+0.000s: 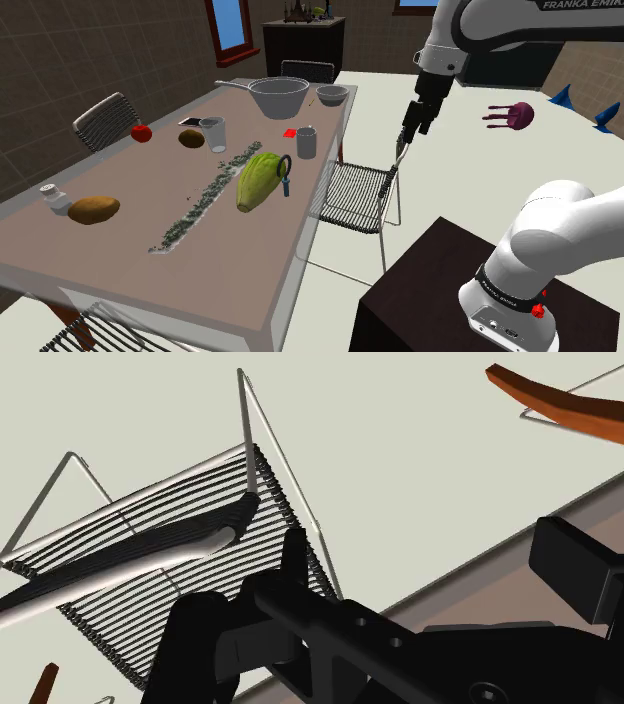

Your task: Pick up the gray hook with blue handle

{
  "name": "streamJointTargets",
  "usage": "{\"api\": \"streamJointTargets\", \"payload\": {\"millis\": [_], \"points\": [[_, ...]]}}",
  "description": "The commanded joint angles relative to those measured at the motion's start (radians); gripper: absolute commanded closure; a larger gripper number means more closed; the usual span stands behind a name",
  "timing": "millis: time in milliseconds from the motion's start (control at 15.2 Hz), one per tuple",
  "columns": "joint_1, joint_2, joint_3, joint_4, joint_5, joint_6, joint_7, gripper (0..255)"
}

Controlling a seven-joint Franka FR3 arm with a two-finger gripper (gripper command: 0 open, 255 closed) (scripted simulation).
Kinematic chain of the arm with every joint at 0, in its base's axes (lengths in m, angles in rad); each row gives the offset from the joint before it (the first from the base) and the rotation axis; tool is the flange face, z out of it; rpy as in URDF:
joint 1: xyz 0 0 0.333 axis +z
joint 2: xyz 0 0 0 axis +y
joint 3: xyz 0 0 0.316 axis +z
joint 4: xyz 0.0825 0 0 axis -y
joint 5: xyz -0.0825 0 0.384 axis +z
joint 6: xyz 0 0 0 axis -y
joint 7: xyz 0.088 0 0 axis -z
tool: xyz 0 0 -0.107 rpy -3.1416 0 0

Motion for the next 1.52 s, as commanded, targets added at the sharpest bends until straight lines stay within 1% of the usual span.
{"api": "streamJointTargets", "payload": {"millis": [0, 264, 528, 726, 924, 1188, 1320, 1452], "points": [[0.000, 0.000, 0.000, 0.000, 0.000, 0.000, 0.000, 0], [0.028, 0.035, 0.066, -0.066, 0.025, 0.184, 0.040, 0], [0.053, 0.102, 0.136, -0.107, 0.038, 0.372, 0.084, 0], [0.064, 0.171, 0.191, -0.120, 0.037, 0.513, 0.122, 0], [0.064, 0.253, 0.250, -0.118, 0.019, 0.652, 0.168, 0], [0.038, 0.379, 0.340, -0.090, -0.042, 0.824, 0.254, 0], [0.009, 0.447, 0.393, -0.065, -0.099, 0.901, 0.314, 0], [-0.032, 0.517, 0.453, -0.033, -0.181, 0.971, 0.393, 0]]}}
